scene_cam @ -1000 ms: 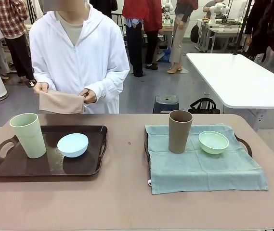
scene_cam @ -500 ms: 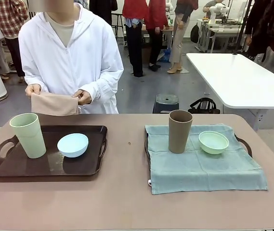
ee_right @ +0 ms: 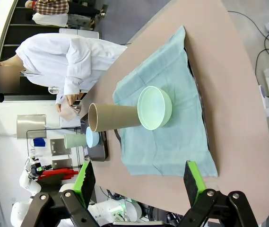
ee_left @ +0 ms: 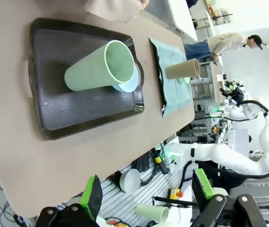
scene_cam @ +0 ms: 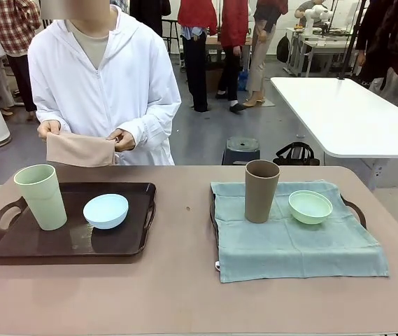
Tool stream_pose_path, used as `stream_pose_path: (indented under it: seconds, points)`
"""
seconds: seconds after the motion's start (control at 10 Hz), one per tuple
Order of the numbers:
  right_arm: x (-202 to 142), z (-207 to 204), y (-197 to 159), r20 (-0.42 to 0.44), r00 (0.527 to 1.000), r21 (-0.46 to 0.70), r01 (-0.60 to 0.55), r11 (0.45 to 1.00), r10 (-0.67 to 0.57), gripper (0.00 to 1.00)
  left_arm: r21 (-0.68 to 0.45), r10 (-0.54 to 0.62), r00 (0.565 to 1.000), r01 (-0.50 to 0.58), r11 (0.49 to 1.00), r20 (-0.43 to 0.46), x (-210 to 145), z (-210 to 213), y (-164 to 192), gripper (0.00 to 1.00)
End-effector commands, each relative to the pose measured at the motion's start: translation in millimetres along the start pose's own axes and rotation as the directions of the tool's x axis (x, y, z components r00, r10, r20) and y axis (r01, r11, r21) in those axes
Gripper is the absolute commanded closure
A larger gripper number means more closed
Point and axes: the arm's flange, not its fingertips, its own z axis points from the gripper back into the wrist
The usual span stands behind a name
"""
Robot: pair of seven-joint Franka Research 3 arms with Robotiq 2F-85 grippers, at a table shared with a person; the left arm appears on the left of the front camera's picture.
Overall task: Set up a tray with a mat and arrange the tableware.
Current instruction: Pick up the Picnic Bowl and Reusable plastic cup from the Handle tray in front of the human's position and hold them in the air.
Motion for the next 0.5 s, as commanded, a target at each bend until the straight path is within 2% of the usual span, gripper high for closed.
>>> stream_pose_path:
  seconds: [0.0,0.4]
  points:
    - [1.6,-0.8,-0.2,0.008,1.0,0.025,-0.006,1.0,0.005,0.02,-0.01,0.008,1.0,-0.008,1.0,0.008,-2.1,-1.1,-1.0,0.0]
    - [1.6,-0.8,-0.2,0.008,1.0,0.025,-0.006,1.0,0.005,0.02,-0.01,0.008,1.0,-0.008,1.0,0.008,-2.1,-1.1,-1.0,0.0]
